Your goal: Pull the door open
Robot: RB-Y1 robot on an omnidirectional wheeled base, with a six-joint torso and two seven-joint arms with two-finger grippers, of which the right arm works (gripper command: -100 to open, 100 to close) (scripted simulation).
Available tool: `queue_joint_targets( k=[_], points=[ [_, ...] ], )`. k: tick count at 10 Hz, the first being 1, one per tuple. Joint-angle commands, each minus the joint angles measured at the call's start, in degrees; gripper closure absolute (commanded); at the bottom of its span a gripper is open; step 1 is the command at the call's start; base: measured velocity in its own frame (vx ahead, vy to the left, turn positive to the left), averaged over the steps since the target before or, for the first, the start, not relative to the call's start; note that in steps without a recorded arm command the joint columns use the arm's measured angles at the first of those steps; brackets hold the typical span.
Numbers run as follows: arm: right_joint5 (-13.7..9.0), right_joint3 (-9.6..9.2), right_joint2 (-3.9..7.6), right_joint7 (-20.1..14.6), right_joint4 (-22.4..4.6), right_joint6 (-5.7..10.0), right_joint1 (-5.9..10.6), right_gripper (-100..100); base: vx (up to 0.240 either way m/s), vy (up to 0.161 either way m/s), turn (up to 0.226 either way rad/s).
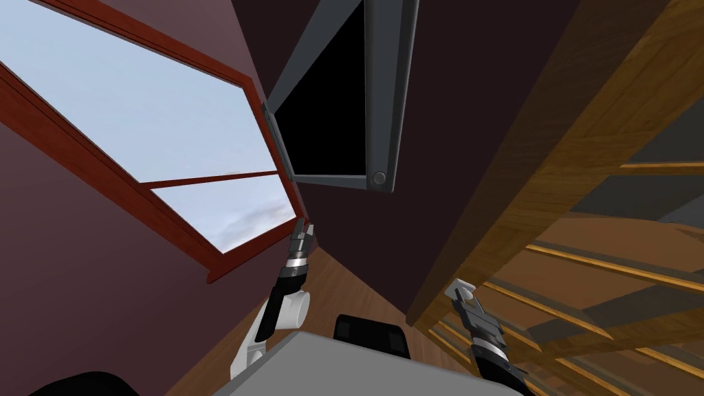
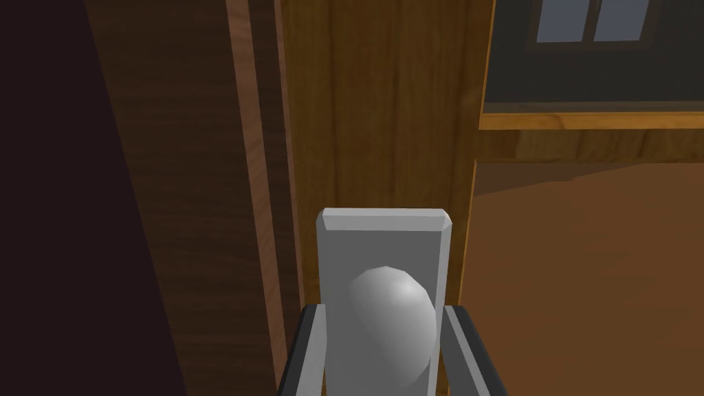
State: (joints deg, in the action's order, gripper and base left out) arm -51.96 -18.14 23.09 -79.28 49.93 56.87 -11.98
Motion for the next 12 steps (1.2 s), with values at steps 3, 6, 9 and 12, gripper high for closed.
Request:
queue_joint_targets(
  k=[3, 6, 9, 12],
  points=[
    [1.37, -2.85, 1.38, -2.14, 1.06, 0.33, -1.00, 100, -0.220, -0.012, 0.084],
    [2.54, -5.17, 2.78, -3.95, 2.07, 0.74, -1.80, 100, -0.217, -0.006, 0.070],
    [3.24, -6.52, 3.63, -4.90, 2.42, 1.31, -2.44, 100, -0.161, -0.006, 0.063],
    [4.16, -8.24, 4.81, -6.40, 2.51, 2.61, -3.18, 100, -0.207, -0.026, 0.095]
  ],
)
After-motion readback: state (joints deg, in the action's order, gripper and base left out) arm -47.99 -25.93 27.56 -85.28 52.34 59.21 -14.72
